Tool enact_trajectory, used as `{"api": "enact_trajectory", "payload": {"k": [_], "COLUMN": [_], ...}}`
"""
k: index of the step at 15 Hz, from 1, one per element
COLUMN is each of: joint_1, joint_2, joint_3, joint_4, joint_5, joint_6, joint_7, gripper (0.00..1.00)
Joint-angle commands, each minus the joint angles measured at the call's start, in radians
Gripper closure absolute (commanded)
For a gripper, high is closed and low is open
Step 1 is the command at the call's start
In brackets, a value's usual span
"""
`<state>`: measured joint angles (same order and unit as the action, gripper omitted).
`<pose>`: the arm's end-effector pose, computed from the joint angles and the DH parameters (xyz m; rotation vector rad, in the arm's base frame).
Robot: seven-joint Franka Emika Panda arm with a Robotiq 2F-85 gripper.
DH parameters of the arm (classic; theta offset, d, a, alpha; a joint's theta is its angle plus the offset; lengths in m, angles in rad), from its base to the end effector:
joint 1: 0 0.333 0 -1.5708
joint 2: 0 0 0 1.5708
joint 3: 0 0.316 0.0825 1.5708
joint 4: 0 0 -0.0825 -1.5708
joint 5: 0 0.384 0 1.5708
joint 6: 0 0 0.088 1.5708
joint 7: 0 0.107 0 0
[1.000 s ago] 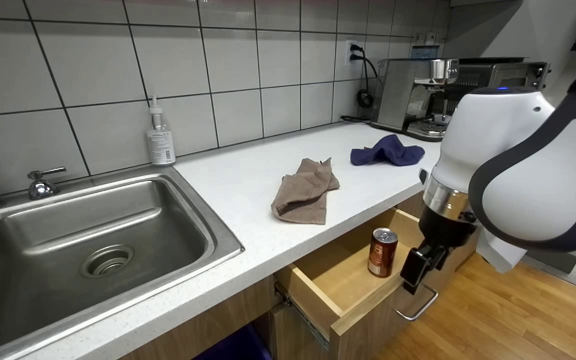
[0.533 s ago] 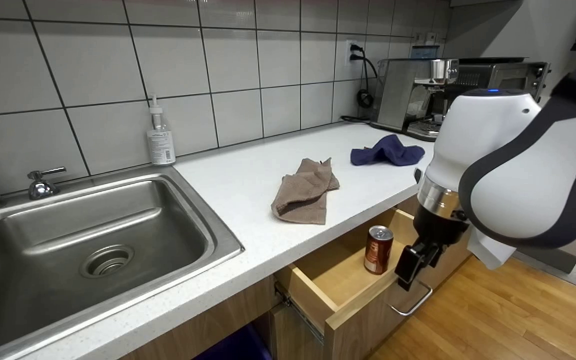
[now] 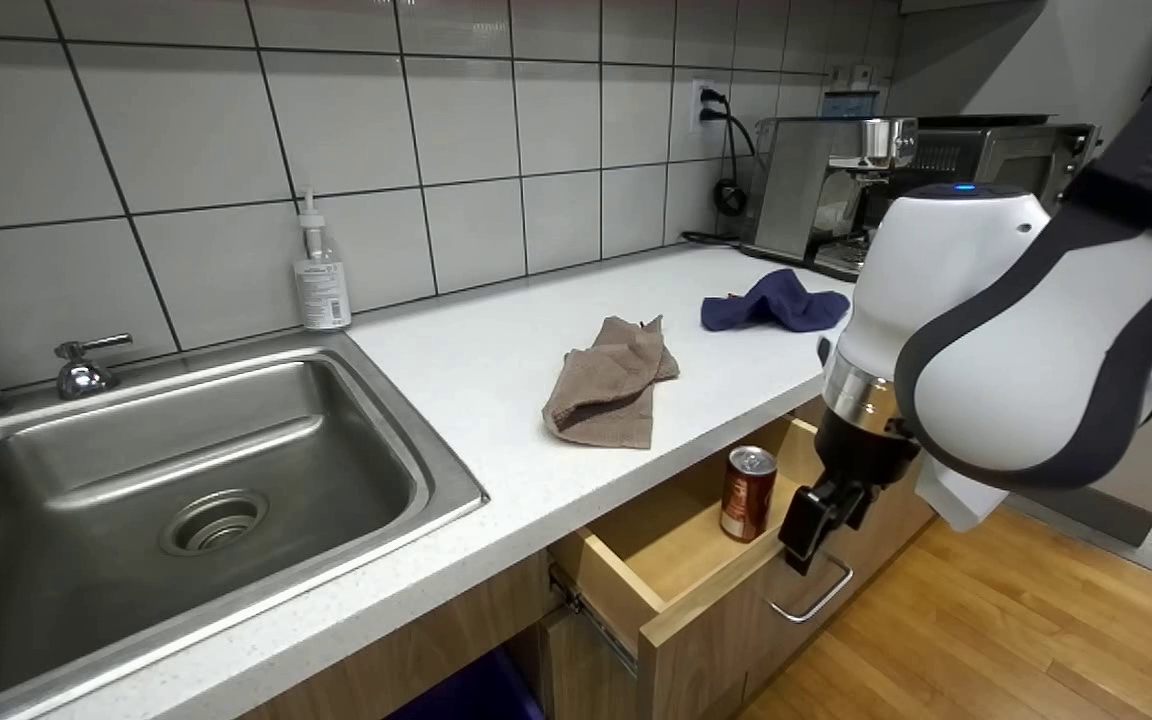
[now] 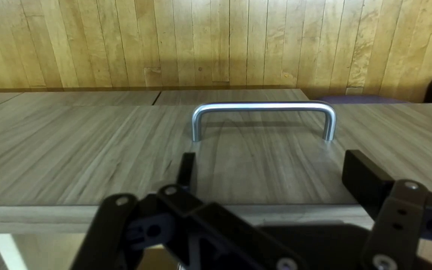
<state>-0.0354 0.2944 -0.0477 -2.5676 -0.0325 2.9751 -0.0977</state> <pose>0.4539 -0.0369 0.1689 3.1049 0.0764 0.1723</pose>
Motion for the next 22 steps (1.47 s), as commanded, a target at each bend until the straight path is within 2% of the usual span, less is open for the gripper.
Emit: {"api": "enact_trajectory", "payload": {"k": [1,22], "joint_1": [-0.026,-0.032], "joint_2": [0.03,0.076], "joint_3": [0.009,0.014], "joint_4": [0.047,0.128], "joint_5": [-0.015,-0.017], "joint_6": [0.003,-0.014], "joint_7": [-0.031,-0.04], "gripper": [0.0,0.0]}}
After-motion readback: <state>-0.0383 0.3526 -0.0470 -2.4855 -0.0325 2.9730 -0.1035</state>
